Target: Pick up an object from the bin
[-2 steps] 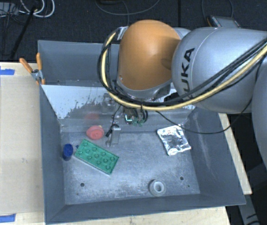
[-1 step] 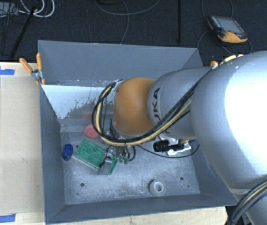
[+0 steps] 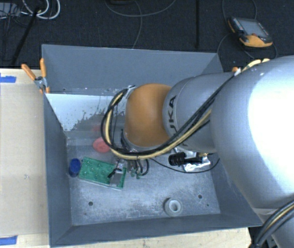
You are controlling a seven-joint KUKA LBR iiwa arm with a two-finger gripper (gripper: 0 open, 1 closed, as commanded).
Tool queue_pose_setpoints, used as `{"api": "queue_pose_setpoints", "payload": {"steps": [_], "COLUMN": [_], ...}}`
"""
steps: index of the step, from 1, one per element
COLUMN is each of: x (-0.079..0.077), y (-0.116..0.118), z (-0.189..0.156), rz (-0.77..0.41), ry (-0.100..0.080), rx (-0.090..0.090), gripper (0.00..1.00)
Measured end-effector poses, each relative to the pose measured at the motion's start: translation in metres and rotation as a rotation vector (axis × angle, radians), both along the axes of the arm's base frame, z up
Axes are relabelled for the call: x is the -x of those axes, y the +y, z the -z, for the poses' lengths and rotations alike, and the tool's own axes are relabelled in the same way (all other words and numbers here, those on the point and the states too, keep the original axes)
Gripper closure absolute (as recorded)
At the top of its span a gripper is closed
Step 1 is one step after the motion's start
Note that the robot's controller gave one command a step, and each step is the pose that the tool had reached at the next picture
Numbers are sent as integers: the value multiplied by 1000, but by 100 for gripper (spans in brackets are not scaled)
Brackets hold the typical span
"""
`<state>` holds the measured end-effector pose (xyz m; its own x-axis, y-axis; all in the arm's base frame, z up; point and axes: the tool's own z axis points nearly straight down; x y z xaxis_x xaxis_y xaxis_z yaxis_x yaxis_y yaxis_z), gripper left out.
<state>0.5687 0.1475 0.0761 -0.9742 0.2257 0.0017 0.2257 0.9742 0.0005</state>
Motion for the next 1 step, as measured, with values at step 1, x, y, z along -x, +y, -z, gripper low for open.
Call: {"api": "queue_pose_setpoints", "payload": {"steps": [1], "x": [16], "y": [23], "z": [-131], "rz": [-47], "ry": [-9], "rx": [-2], "gripper": [100]}}
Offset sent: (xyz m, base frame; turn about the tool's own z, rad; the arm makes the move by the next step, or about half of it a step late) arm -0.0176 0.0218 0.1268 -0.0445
